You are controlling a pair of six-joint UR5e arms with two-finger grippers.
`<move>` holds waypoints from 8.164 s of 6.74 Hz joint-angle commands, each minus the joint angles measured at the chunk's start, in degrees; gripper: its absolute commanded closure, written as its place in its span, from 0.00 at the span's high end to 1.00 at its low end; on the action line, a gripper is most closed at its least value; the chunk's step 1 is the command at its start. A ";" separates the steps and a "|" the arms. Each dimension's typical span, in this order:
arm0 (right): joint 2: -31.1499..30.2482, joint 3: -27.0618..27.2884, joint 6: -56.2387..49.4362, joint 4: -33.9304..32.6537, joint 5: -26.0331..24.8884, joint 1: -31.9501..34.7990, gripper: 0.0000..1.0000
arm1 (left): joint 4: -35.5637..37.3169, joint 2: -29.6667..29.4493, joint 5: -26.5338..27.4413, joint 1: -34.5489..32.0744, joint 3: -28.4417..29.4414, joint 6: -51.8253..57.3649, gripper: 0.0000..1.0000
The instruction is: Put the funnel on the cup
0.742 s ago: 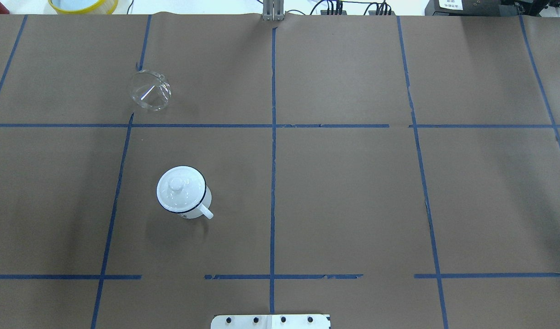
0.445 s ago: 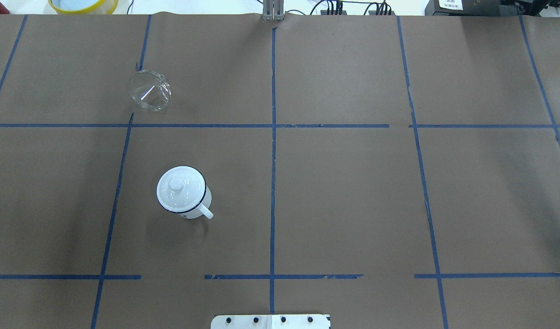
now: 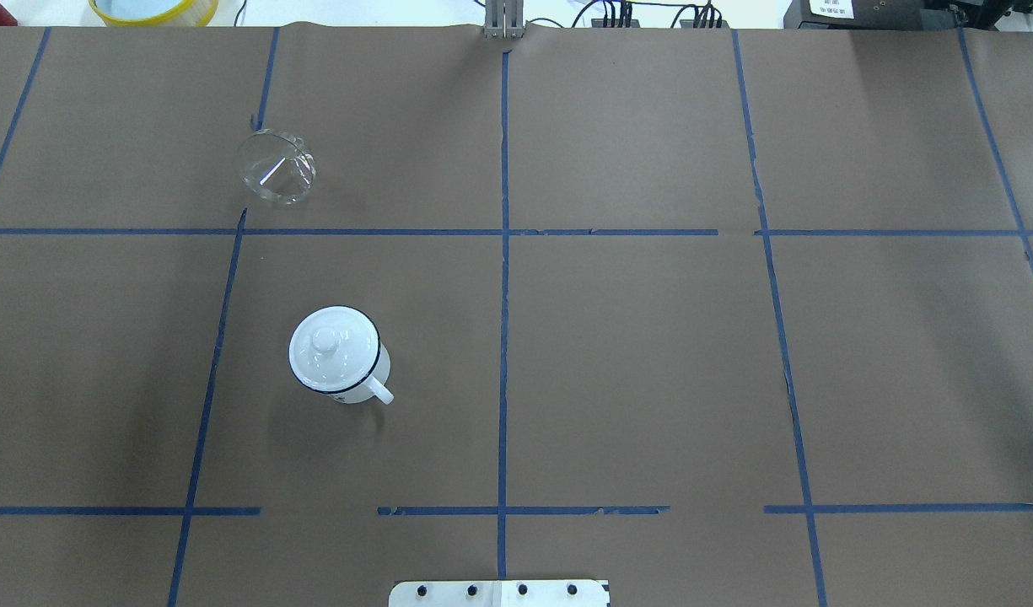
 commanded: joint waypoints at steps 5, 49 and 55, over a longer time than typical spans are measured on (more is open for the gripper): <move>0.00 -0.06 0.00 0.00 0.00 0.00 1.00 | 22.86 -10.22 0.26 20.99 -33.87 -38.30 1.00; 0.00 0.02 0.00 0.00 0.00 0.00 1.00 | 21.81 -19.57 17.05 42.78 -32.25 -61.30 0.00; 0.00 -0.06 0.00 0.00 0.00 0.00 1.00 | -5.24 -10.84 17.58 50.32 -19.71 -74.43 0.00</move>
